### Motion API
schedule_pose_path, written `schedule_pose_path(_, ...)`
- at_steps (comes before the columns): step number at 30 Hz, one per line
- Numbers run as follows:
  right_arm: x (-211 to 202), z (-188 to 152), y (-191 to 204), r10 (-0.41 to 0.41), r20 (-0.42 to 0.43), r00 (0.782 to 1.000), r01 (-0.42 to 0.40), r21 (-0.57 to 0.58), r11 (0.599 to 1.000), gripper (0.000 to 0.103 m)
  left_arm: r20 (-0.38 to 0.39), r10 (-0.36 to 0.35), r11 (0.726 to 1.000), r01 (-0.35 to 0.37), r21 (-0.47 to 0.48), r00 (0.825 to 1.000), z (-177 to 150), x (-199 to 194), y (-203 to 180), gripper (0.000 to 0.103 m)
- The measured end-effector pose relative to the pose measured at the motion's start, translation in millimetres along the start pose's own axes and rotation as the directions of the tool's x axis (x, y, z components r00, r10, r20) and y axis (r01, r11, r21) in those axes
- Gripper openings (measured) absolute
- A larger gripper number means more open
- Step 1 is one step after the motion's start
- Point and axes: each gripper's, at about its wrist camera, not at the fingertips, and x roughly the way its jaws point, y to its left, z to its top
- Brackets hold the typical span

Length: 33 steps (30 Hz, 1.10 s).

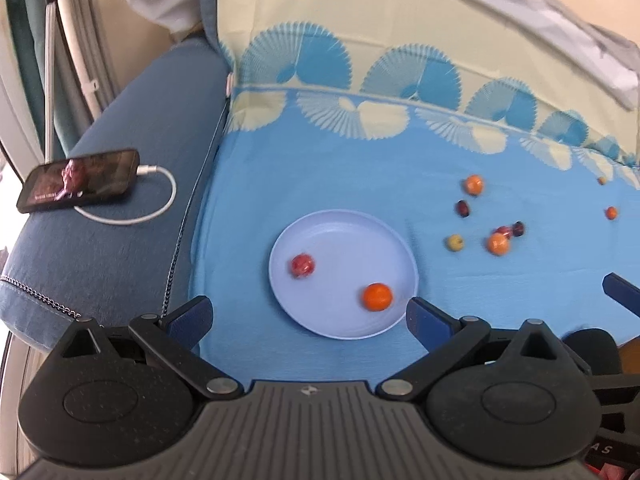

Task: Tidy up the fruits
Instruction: 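Lift both tools away from the plate toward the remaining fruits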

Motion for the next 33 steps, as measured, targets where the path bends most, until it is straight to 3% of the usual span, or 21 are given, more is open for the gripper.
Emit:
schedule_pose_path(19,-26.3,-3.8,3.7,0.002,0.055,0.998,-0.002,-0.001,1.000,0.102,0.047,0.008,1.000,-0.008,0.002,0.999,-11.0,-26.0,-4.0,0.103)
schedule_pose_path(33,-6.9,-5.9,-9.1,0.037,0.004,0.999,-0.037,0.067,0.997,0.102,-0.020,0.018,0.999,-0.017,0.028,1.000,-4.9,-2.6,-20.7,0.103)
